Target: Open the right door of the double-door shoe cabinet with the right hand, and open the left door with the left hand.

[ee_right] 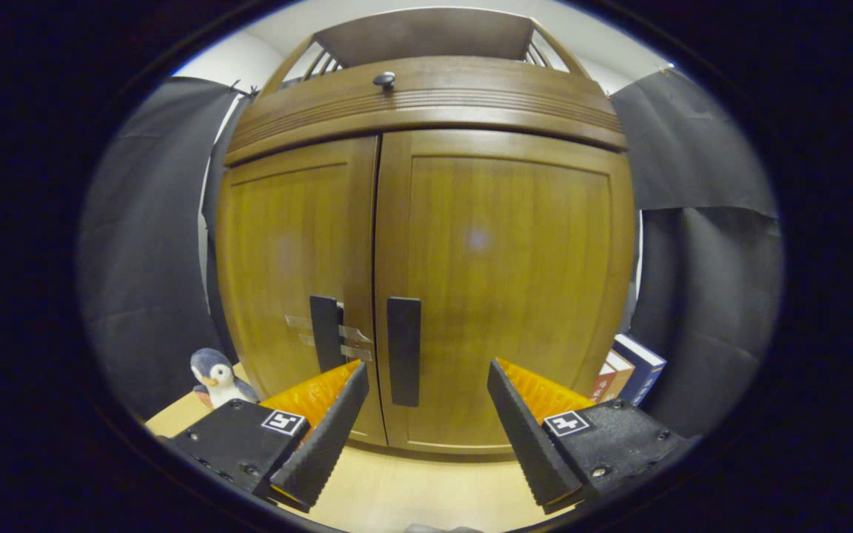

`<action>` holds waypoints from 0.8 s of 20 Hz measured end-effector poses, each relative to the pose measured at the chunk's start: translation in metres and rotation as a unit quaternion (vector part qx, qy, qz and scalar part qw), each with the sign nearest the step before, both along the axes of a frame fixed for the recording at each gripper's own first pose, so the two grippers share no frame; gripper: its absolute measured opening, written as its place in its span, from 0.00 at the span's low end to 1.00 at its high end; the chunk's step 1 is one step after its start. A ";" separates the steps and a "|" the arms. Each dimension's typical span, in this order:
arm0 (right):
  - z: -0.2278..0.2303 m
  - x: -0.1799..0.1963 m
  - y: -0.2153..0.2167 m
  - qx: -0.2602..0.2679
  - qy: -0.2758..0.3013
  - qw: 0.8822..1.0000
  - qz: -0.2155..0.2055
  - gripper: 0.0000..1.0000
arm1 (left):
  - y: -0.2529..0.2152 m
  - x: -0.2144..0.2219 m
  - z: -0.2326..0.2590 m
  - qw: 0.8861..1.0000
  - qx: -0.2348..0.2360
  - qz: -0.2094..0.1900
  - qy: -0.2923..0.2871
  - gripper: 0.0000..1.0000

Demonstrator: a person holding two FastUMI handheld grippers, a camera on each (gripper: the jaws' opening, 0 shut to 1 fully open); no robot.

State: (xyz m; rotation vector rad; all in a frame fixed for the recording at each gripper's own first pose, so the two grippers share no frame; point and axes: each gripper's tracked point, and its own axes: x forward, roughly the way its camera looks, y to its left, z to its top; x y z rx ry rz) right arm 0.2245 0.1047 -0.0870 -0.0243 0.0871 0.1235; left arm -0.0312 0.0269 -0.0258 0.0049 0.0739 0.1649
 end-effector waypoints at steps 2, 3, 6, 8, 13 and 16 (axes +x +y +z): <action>-0.004 0.019 0.004 0.004 0.008 1.000 0.001 1.00 | 0.003 -0.003 -0.003 1.000 -0.001 0.013 0.005 0.96; -0.007 0.028 0.005 0.002 0.012 1.000 0.003 1.00 | 0.004 -0.003 -0.005 1.000 -0.001 0.019 0.007 1.00; -0.013 0.047 0.014 0.005 0.025 1.000 0.006 1.00 | 0.009 -0.007 -0.008 0.999 0.000 0.038 0.015 0.96; -0.015 0.057 0.017 0.006 0.028 1.000 0.005 0.99 | 0.011 -0.007 -0.010 0.999 0.000 0.044 0.019 0.96; -0.014 0.070 0.024 0.011 0.037 0.999 0.007 0.80 | 0.015 0.000 -0.008 0.999 0.001 0.049 0.024 0.96; -0.012 0.073 0.025 0.015 0.037 0.999 0.011 0.66 | 0.019 -0.003 -0.007 0.998 0.004 0.054 0.022 0.96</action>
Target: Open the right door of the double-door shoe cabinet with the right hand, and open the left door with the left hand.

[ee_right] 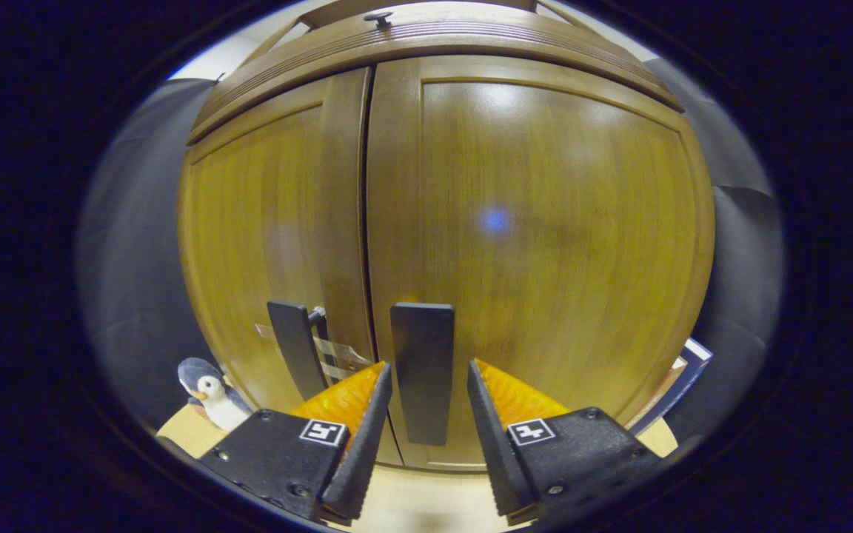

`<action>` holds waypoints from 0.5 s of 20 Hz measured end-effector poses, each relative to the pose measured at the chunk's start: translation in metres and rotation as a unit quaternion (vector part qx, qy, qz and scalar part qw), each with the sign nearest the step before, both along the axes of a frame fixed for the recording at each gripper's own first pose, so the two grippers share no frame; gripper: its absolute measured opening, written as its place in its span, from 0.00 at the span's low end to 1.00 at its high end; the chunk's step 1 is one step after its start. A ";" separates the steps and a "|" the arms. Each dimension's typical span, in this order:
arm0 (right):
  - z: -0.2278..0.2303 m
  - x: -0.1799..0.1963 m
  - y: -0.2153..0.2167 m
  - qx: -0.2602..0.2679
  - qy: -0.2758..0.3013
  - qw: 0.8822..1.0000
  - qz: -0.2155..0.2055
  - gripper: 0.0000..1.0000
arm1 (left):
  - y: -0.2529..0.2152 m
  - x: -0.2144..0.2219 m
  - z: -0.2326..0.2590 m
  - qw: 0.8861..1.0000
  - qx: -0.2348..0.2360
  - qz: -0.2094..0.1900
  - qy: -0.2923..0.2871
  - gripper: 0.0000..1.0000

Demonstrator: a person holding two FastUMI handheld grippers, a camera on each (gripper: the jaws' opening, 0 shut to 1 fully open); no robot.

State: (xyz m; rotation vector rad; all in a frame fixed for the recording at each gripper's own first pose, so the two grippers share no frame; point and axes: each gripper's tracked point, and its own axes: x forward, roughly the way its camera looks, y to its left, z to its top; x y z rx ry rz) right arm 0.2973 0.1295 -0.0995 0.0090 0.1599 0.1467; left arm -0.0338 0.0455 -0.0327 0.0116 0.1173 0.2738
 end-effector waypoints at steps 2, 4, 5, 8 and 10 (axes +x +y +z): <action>-0.001 0.003 0.002 0.001 0.004 1.000 0.003 0.58 | 0.002 -0.001 0.001 1.000 -0.005 0.002 -0.001 0.96; -0.001 0.005 -0.001 0.010 0.008 1.000 -0.006 0.51 | 0.006 -0.004 0.001 1.000 -0.004 0.008 -0.002 0.96; -0.003 0.004 0.003 0.013 0.012 1.000 -0.002 0.48 | 0.009 -0.006 0.001 1.000 -0.004 0.010 -0.003 0.96; -0.003 0.004 0.001 0.006 0.014 1.000 -0.009 0.38 | 0.011 -0.009 0.003 1.000 -0.006 0.012 -0.006 0.96; -0.003 0.003 0.000 0.005 0.017 1.000 -0.009 0.36 | 0.012 -0.013 0.001 1.000 -0.008 0.012 -0.007 0.96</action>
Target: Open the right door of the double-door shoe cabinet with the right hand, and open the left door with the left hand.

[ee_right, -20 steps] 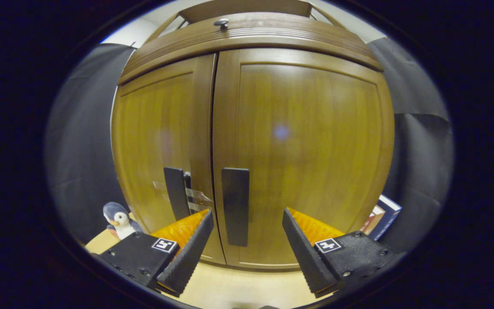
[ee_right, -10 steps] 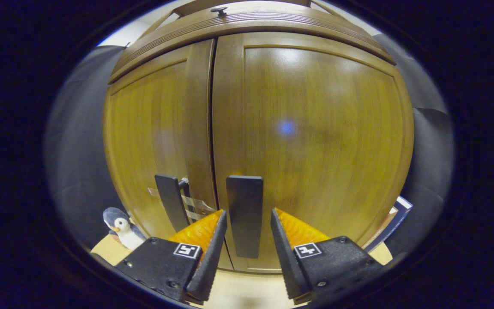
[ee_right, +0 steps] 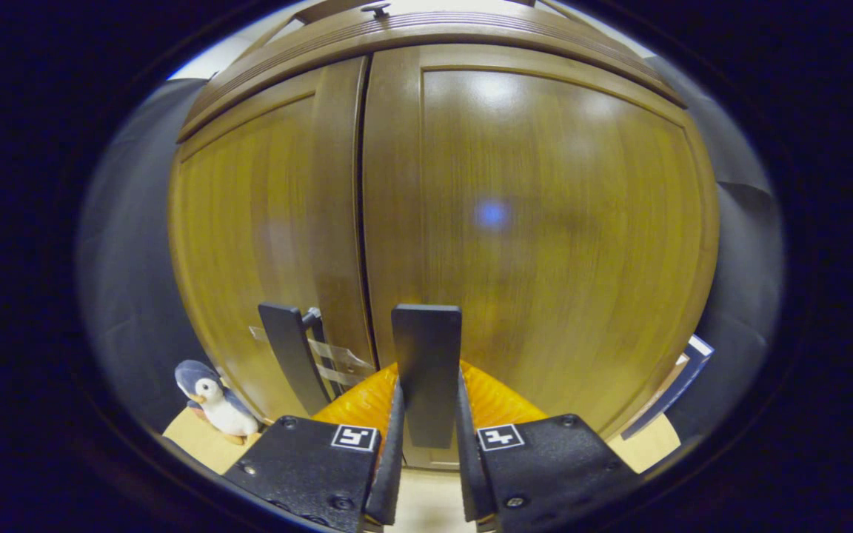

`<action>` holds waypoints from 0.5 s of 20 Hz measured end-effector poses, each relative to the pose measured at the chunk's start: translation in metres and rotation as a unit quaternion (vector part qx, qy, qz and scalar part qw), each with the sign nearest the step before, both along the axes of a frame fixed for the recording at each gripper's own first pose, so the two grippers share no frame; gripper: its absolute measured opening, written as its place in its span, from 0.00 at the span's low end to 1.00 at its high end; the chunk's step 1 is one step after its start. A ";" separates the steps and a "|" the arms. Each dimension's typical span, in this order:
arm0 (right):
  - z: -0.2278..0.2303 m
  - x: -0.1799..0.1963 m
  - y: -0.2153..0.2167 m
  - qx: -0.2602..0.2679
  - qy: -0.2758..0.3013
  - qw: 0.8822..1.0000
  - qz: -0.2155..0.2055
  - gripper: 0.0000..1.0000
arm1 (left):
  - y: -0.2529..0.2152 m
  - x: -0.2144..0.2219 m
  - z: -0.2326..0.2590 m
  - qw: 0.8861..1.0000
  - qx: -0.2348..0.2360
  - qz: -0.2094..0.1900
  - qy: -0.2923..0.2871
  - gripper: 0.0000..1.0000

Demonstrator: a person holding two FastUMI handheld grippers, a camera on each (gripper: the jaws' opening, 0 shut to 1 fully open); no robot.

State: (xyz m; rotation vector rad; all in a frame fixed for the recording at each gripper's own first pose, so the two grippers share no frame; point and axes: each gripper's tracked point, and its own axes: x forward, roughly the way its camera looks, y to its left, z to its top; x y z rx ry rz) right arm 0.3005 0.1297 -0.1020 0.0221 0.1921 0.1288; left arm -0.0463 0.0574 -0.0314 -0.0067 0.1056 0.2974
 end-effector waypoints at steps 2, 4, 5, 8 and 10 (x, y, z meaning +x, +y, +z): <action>-0.001 -0.002 0.000 0.000 0.004 1.000 0.002 0.35 | 0.000 -0.004 -0.001 1.000 -0.002 -0.003 0.000 0.96; -0.002 -0.010 -0.002 -0.002 0.004 1.000 0.006 0.35 | -0.001 -0.006 -0.002 1.000 -0.005 -0.006 -0.002 0.96; -0.003 -0.015 -0.003 -0.005 0.003 1.000 0.007 0.34 | -0.002 -0.008 -0.002 1.000 -0.006 -0.008 -0.002 0.96; -0.005 -0.032 -0.007 -0.005 0.002 1.000 0.013 0.35 | -0.005 -0.012 -0.005 1.000 -0.007 -0.017 0.000 0.96; -0.007 -0.043 -0.009 -0.003 0.002 1.000 0.017 0.34 | -0.007 -0.014 -0.007 1.000 -0.006 -0.023 -0.001 0.96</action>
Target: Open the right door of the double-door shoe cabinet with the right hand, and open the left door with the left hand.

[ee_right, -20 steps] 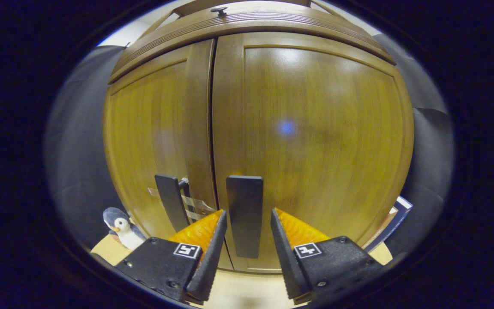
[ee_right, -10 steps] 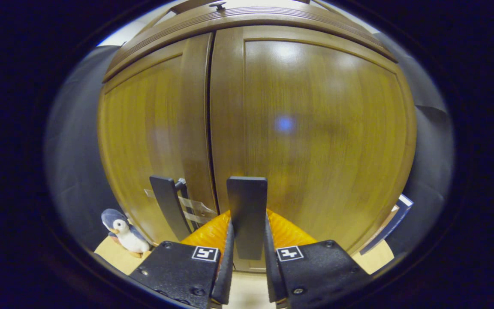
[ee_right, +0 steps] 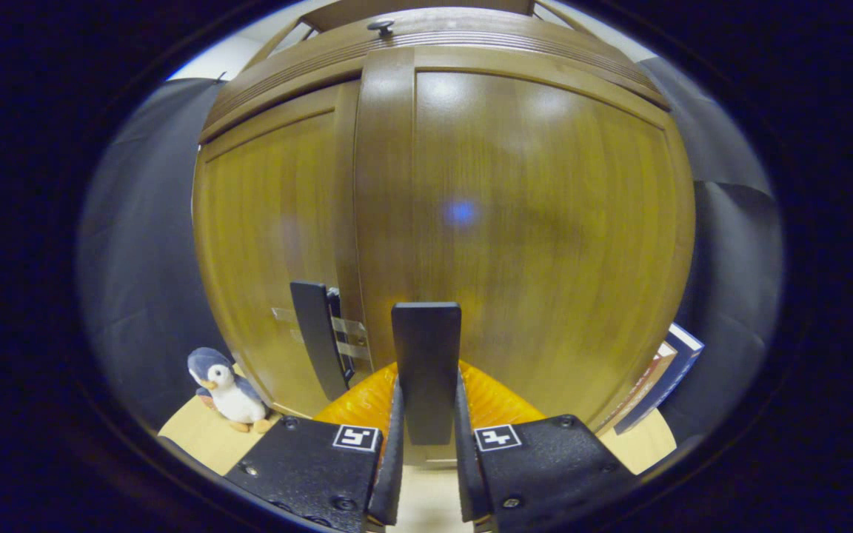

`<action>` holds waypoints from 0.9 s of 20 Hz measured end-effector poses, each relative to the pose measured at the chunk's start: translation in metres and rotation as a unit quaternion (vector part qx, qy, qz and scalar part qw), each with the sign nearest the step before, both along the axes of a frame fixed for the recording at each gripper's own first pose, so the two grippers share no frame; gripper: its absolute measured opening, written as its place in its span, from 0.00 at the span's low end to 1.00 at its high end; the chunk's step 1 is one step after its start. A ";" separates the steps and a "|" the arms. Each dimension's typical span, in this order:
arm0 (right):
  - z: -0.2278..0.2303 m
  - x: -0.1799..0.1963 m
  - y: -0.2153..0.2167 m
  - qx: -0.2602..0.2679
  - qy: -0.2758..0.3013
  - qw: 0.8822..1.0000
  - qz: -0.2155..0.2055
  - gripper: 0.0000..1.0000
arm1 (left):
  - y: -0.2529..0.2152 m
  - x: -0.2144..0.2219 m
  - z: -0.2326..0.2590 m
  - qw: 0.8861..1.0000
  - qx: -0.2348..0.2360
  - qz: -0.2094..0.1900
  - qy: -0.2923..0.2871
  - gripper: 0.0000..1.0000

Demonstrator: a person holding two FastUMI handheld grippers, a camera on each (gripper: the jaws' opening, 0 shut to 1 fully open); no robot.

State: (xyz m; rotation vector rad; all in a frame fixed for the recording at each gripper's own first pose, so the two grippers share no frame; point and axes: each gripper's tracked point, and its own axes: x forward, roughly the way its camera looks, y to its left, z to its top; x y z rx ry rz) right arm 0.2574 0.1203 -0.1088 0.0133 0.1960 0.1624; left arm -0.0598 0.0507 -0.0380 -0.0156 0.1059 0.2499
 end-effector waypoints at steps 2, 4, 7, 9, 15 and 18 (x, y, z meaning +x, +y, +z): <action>-0.004 -0.015 -0.006 0.002 0.000 1.000 0.002 0.34 | -0.004 -0.001 0.000 1.000 -0.001 -0.010 0.000 1.00; -0.004 -0.028 -0.012 0.006 -0.001 1.000 0.003 0.33 | -0.008 0.001 -0.001 1.000 0.002 -0.023 0.001 0.96; -0.005 -0.048 -0.020 0.012 0.002 1.000 0.003 0.32 | -0.015 0.000 0.001 0.999 0.009 -0.043 0.000 0.96; -0.005 -0.061 -0.027 0.012 0.002 1.000 0.002 0.32 | -0.022 0.000 0.001 0.998 0.010 -0.056 -0.002 1.00; -0.008 -0.097 -0.052 0.030 0.012 0.999 -0.011 0.31 | -0.033 0.002 -0.004 0.996 0.003 -0.085 -0.003 0.96; -0.010 -0.113 -0.067 0.028 0.011 0.999 -0.021 0.29 | -0.039 0.004 -0.004 0.995 -0.002 -0.100 -0.003 0.96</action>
